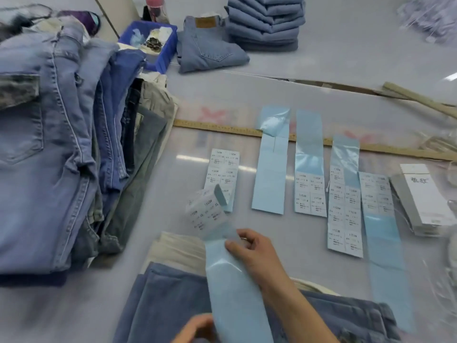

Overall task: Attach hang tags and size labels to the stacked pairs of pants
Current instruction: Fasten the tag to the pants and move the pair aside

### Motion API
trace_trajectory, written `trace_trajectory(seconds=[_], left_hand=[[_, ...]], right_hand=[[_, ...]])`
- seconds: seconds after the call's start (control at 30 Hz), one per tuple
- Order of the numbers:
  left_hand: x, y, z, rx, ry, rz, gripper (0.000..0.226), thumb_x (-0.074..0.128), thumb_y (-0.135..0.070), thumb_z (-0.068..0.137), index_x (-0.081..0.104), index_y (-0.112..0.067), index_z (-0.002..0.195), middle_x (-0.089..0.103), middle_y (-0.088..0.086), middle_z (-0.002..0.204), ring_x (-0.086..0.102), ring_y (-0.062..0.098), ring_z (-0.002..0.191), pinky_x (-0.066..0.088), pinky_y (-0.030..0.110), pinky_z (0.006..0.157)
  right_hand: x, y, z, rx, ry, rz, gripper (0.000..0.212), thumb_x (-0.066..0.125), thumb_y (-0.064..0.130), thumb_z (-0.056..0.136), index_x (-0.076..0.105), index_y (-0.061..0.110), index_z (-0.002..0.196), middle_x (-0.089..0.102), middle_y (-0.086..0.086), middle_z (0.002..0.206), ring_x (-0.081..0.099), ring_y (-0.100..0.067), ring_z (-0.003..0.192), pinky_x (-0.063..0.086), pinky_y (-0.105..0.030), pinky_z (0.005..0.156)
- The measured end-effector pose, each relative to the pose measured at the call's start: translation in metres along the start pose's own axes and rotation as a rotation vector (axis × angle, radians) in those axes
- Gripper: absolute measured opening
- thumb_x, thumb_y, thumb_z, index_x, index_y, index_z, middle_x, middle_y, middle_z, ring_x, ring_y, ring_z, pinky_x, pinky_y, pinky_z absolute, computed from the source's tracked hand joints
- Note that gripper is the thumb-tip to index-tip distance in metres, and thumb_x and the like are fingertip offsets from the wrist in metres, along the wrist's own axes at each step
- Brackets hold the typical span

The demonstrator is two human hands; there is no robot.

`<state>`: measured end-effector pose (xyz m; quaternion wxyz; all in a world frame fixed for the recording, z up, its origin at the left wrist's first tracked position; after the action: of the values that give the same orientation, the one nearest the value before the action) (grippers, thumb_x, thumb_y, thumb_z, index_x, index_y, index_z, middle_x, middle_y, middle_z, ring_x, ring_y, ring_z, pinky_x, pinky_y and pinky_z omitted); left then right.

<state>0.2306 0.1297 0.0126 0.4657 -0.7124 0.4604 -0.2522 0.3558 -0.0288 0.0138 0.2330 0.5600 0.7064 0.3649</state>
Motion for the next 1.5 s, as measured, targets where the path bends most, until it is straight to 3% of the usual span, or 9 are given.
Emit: trace_trajectory(seconds=[0.17,0.27,0.4,0.5,0.57,0.67,0.83,1.27,1.5], left_hand=[[-0.04,-0.017,0.037,-0.042,-0.094,-0.114,0.03,0.058,-0.015,0.099,0.057,-0.023,0.127,0.074,0.011,0.111,0.071,0.015,0.091,0.053,0.027,0.074],[0.01,-0.058,0.073,-0.012,0.091,-0.039,0.068,0.071,-0.049,0.08,0.038,-0.039,0.139,0.069,0.002,0.116,0.07,0.014,0.102,0.054,0.019,0.073],[0.05,-0.067,0.093,-0.132,0.12,-0.082,0.064,0.08,-0.019,0.087,0.037,-0.039,0.13,0.07,0.007,0.119,0.074,0.013,0.089,0.054,0.016,0.059],[0.055,-0.107,0.094,0.305,0.032,0.52,0.067,0.078,-0.025,0.086,0.042,-0.045,0.138,0.048,-0.001,0.136,0.049,0.014,0.123,0.044,0.027,0.095],[0.092,-0.143,0.075,0.724,0.24,0.716,0.049,0.074,-0.042,0.087,0.058,-0.042,0.134,0.043,-0.006,0.146,0.035,0.013,0.135,0.025,0.033,0.11],[0.15,-0.133,0.054,0.761,0.814,0.967,0.018,0.067,-0.05,0.092,0.067,-0.038,0.105,0.063,-0.015,0.125,0.052,0.006,0.121,0.022,0.04,0.119],[0.16,-0.133,0.078,0.641,0.883,1.104,0.025,0.073,-0.038,0.091,0.052,-0.036,0.077,0.065,-0.013,0.082,0.06,0.007,0.078,0.056,0.038,0.076],[0.145,-0.156,0.103,0.517,0.912,0.738,0.014,0.07,-0.028,0.095,0.074,-0.036,0.084,0.073,-0.02,0.086,0.064,-0.001,0.084,0.047,0.011,0.074],[0.147,-0.161,0.109,0.491,0.906,0.698,0.022,0.07,-0.021,0.096,0.074,-0.035,0.08,0.071,-0.022,0.079,0.06,-0.005,0.075,0.043,0.012,0.069]], right_hand=[[0.005,-0.006,-0.016,-0.056,-0.034,0.0,0.009,0.067,0.019,0.097,0.075,0.015,0.099,0.078,-0.009,0.093,0.072,-0.02,0.079,0.056,-0.034,0.068],[0.006,-0.011,-0.025,-0.08,-0.046,-0.128,0.016,0.063,0.024,0.1,0.075,0.014,0.096,0.076,-0.006,0.09,0.067,-0.012,0.076,0.052,-0.031,0.071],[0.004,-0.01,-0.037,-0.095,-0.014,-0.232,0.018,0.066,0.024,0.097,0.073,0.009,0.088,0.072,-0.011,0.083,0.059,-0.008,0.07,0.047,-0.026,0.067],[-0.01,0.0,-0.04,-0.158,-0.029,-0.402,0.03,0.069,0.022,0.094,0.057,0.009,0.07,0.048,0.004,0.061,0.042,-0.006,0.061,0.035,-0.025,0.059],[-0.018,0.012,-0.038,-0.183,-0.027,-0.515,0.025,0.07,0.02,0.091,0.058,0.011,0.071,0.048,0.011,0.058,0.039,-0.005,0.056,0.033,-0.025,0.055],[-0.032,0.032,-0.034,-0.189,-0.044,-0.531,0.008,0.074,0.017,0.087,0.069,0.014,0.081,0.066,0.006,0.062,0.051,-0.006,0.053,0.04,-0.024,0.053],[-0.047,0.051,-0.036,-0.204,0.002,-0.535,0.006,0.077,0.023,0.089,0.075,0.019,0.084,0.076,0.001,0.074,0.065,-0.007,0.058,0.047,-0.018,0.053],[-0.086,0.07,-0.055,-0.233,-0.066,-0.423,0.015,0.073,0.029,0.093,0.077,0.018,0.082,0.073,0.001,0.074,0.061,-0.004,0.063,0.047,-0.017,0.058],[-0.098,0.071,-0.055,-0.184,-0.081,-0.193,0.043,0.067,0.059,0.078,0.081,0.021,0.092,0.069,-0.001,0.077,0.061,-0.015,0.068,0.048,-0.028,0.061]])
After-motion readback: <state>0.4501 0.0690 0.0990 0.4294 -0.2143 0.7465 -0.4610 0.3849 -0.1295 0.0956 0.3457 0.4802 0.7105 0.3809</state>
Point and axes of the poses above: each hand's wrist, its own z-axis towards the middle knuckle, its own x-axis out of the palm, y = z × x, the point moved 10 cm from there along z, towards the middle knuckle
